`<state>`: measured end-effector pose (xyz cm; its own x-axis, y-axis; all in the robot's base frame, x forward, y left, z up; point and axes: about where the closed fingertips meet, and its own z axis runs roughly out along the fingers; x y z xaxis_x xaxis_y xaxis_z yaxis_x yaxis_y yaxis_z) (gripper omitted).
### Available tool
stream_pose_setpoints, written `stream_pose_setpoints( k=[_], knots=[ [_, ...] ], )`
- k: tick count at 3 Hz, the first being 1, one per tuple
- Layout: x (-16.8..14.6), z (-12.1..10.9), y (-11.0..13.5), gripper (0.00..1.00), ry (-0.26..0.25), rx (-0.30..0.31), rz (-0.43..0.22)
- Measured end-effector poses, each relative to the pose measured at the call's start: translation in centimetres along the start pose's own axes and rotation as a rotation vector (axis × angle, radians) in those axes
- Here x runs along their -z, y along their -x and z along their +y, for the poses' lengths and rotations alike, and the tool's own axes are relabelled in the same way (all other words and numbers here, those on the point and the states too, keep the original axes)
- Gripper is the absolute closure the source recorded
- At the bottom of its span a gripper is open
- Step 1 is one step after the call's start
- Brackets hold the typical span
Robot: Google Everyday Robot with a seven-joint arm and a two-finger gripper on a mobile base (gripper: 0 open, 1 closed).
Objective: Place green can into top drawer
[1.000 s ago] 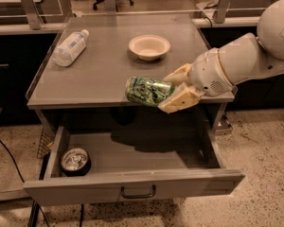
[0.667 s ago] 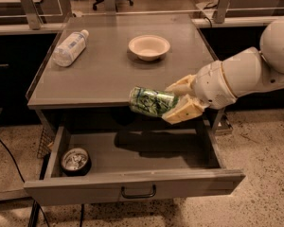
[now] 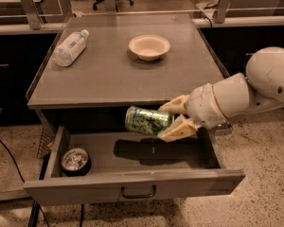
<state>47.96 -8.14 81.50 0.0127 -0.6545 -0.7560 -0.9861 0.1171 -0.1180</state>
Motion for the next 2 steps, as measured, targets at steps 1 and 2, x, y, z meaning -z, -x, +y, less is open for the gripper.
stream_pose_setpoints(
  k=[1,2],
  knots=[
    [-2.0,0.6,-1.7,1.0,0.019,0.005,0.006],
    [-4.7,1.0,-4.4,1.0,0.033,0.007,0.04]
  ],
)
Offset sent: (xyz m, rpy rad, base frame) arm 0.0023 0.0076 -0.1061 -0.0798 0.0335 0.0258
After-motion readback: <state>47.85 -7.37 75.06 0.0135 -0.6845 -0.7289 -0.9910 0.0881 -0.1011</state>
